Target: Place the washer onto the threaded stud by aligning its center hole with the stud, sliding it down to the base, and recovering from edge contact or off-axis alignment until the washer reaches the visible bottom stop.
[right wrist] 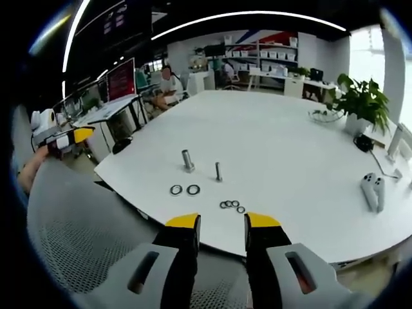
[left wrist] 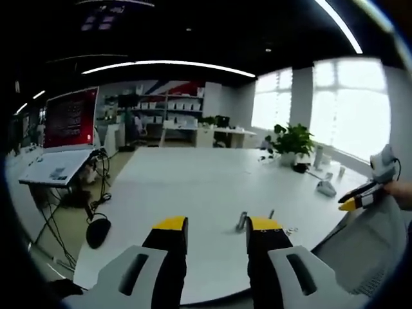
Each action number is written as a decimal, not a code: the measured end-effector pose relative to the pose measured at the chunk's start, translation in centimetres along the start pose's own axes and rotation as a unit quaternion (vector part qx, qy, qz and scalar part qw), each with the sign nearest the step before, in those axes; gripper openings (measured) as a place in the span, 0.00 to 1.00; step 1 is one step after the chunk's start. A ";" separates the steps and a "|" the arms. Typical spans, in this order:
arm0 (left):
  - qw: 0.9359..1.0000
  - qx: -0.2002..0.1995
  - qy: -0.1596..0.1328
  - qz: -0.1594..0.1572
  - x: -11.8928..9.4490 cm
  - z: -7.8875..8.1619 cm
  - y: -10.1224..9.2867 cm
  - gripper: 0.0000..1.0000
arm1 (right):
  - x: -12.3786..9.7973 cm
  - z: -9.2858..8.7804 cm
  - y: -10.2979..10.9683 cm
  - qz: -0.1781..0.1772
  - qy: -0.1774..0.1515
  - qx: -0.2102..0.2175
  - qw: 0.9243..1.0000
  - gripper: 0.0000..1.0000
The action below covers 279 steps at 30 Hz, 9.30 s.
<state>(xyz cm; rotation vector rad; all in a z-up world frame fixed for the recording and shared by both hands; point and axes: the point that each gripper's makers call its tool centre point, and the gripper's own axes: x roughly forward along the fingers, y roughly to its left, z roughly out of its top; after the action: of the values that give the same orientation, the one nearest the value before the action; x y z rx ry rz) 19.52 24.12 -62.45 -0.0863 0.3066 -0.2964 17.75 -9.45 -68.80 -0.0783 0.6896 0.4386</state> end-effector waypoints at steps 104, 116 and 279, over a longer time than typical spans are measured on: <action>0.999 -0.011 0.037 -0.004 -0.2 -1.7 -0.1 0.38 | 12.9 -5.3 -3.9 0.171 0.208 -0.242 0.932 0.23; 0.999 -0.011 0.046 -0.003 0.0 -2.0 0.0 0.38 | 15.0 -5.4 -3.9 0.183 0.223 -0.242 0.926 0.21; 0.998 -0.027 0.049 0.004 -0.1 -2.2 0.4 0.39 | 20.4 4.1 0.9 0.177 0.207 -0.391 0.879 0.13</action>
<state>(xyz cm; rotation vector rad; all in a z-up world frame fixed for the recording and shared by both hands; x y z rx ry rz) 18.88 24.45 -64.56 -0.1233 0.4122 -0.2856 33.75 -0.27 -78.41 -0.8460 0.9145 1.0595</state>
